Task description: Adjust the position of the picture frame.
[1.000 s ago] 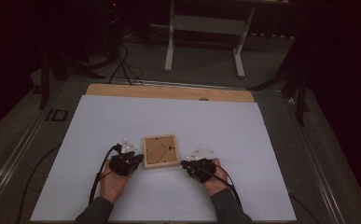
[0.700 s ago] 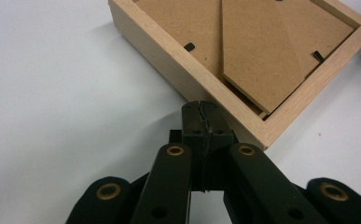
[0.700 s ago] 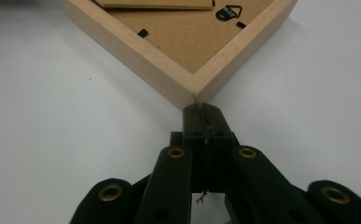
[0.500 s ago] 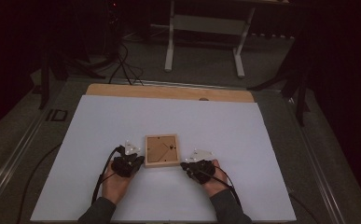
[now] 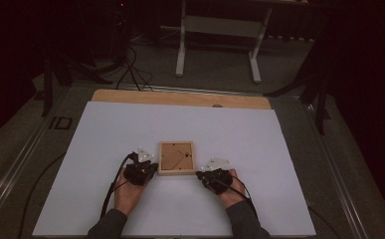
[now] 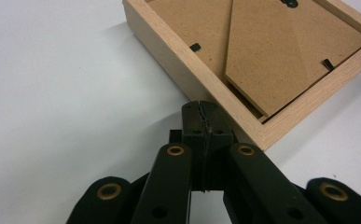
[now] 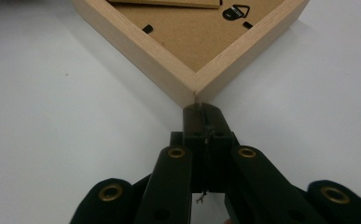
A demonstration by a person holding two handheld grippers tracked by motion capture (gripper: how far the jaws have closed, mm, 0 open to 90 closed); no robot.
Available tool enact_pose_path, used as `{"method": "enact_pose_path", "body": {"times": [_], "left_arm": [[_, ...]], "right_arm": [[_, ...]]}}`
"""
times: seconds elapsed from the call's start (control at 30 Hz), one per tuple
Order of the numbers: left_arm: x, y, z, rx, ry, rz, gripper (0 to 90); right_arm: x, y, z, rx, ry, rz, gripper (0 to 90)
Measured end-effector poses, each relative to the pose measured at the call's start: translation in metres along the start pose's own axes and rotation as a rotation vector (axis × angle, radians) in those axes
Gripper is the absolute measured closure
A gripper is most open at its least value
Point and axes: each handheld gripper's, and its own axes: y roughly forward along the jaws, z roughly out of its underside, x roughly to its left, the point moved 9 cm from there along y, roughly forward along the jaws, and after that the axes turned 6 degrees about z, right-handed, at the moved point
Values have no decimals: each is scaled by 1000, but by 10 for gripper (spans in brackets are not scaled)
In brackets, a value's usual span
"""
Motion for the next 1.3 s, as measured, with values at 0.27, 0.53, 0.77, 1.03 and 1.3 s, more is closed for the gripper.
{"method": "enact_pose_path", "body": {"times": [0.27, 0.53, 0.77, 1.03, 1.3], "left_arm": [[2, 4, -4, 15, 38, -19, 897], [1, 6, -6, 25, 25, -8, 897], [-1, 11, -10, 25, 18, -4, 897], [-2, 15, -15, 35, 17, -11, 897], [-1, 15, -15, 36, 15, -14, 897]], "right_arm": [[-2, 3, 1, 5, 12, 14, 896], [-5, 6, 1, 11, 25, 29, 896], [-12, 7, 1, 12, 45, 54, 896], [-18, 8, 1, 16, 66, 66, 897], [-20, 10, 0, 13, 113, 61, 897]]}}
